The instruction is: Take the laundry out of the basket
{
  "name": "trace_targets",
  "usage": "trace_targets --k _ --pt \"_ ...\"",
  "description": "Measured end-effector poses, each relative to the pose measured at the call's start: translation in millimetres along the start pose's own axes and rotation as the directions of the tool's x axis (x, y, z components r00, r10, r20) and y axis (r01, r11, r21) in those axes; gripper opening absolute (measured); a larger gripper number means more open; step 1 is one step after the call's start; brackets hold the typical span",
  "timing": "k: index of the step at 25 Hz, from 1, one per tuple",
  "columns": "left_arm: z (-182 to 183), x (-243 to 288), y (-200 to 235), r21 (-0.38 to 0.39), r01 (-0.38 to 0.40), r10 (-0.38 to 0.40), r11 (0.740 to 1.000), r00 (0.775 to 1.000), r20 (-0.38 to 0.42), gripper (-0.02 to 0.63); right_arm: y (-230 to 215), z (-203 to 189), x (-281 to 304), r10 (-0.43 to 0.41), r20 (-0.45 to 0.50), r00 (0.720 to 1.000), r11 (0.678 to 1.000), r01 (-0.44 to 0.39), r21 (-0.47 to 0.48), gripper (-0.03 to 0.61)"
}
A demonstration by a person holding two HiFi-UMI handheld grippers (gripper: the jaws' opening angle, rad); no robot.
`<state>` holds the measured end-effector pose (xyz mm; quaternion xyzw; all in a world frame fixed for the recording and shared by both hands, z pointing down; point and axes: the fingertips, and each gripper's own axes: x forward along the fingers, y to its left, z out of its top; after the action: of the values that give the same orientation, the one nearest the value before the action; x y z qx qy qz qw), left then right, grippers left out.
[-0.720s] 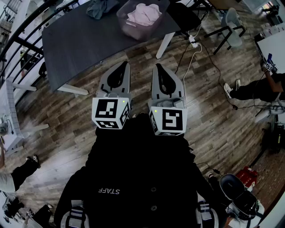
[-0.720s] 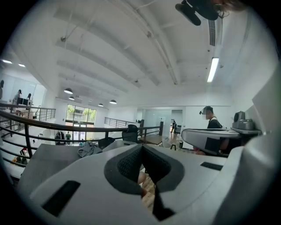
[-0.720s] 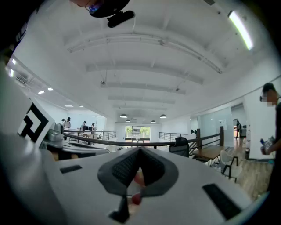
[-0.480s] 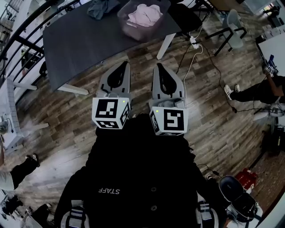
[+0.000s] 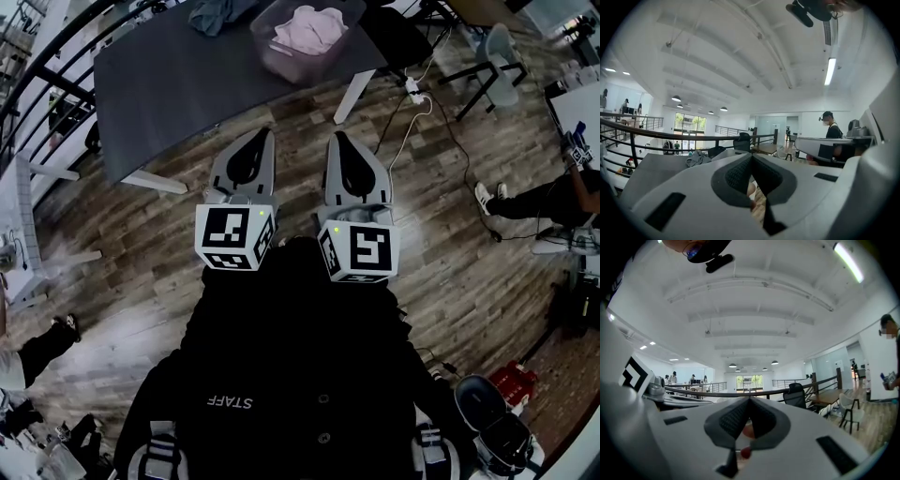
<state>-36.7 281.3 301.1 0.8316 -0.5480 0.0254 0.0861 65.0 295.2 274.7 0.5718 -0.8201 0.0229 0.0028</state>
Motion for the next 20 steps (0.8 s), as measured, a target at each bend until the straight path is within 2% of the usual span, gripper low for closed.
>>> trace_targets --k 12,20 --pt "-17.6 6.5 -14.4 -0.008 -0.017 0.017 1.000 1.000 -0.026 0.000 -5.5 -10.1 -9.6 0.062 0.005 0.998 0.998 -0.062 0.015 0.015" --pt "-23.0 17.3 -31.1 0.007 0.006 -0.005 1.000 0.999 -0.038 0.000 -21.4 -13.4 -13.2 0.068 0.005 0.998 0.997 -0.068 0.028 0.015"
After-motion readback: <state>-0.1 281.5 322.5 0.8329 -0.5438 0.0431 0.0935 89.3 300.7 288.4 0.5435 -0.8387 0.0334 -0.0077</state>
